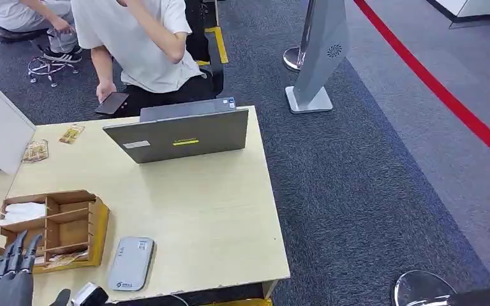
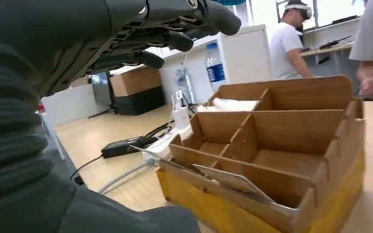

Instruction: Pass the card to the sensor for recognition and then transmit it.

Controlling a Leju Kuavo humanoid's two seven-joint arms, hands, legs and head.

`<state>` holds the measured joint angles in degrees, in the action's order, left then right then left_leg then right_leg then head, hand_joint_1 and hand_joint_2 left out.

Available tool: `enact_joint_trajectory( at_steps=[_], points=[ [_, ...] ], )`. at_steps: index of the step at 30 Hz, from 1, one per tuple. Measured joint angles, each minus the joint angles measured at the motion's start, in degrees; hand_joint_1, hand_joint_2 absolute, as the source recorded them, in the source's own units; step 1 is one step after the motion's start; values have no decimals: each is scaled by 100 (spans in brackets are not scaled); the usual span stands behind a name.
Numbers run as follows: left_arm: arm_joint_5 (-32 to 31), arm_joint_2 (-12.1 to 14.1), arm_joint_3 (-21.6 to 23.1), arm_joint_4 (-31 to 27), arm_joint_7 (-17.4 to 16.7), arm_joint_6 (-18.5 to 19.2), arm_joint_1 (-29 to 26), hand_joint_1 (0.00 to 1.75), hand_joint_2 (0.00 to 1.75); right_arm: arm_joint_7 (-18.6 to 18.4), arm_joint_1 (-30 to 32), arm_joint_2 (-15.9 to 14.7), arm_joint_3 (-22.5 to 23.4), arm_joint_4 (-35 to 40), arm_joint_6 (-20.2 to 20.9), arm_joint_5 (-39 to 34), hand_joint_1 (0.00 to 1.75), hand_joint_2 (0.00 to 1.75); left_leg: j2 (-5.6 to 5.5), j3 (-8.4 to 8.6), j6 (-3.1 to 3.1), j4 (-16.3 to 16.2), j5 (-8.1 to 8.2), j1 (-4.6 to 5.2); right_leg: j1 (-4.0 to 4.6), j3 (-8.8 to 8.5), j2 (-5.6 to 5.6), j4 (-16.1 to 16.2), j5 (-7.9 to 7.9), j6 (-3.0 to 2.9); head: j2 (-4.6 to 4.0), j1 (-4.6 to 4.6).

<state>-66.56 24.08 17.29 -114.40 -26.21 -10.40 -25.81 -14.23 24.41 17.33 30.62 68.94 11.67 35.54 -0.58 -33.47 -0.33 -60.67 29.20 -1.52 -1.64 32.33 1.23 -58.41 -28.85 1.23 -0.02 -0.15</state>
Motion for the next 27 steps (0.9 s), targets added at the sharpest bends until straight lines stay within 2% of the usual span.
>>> enact_joint_trajectory(
  at_steps=[6, 10, 16, 20, 27],
  points=[
    [-453, -476, -474, 343, 223, -155, 3, 0, 175, -15, 50, 0, -111, 90, -4, -4, 0, 175, 0, 2, 0, 0, 0, 0, 0, 0, 0, 0, 0, 0, -2, 2],
    [-922, -880, -865, 605, 485, -470, 67, 0, 175, -26, 90, 0, -212, 125, -28, -7, 0, 175, 0, 3, 0, 0, 0, 0, 0, -1, 0, 1, 0, 0, 0, 0],
    [-1324, -1346, -1169, 996, 890, -605, 303, 0, 175, 50, 86, 0, -275, 116, -44, 125, 0, 175, -3, 3, 0, 0, 0, 0, 0, -2, -3, 0, 1, 0, 0, 2],
    [-1585, -1512, -1173, 1285, 1003, -581, 535, 0, 175, 109, 57, 0, -295, 103, -20, 192, 0, 175, -5, 4, 0, 0, -1, 0, 0, -3, -4, 0, 1, 0, 0, 0],
    [-1908, -1650, -1080, 1676, 992, -405, 884, 0, 175, 212, -43, 0, -295, 33, -20, 330, 0, 175, -5, 6, 2, -1, -3, 0, 0, -3, -4, 0, 2, 0, 0, 0]
  ],
)
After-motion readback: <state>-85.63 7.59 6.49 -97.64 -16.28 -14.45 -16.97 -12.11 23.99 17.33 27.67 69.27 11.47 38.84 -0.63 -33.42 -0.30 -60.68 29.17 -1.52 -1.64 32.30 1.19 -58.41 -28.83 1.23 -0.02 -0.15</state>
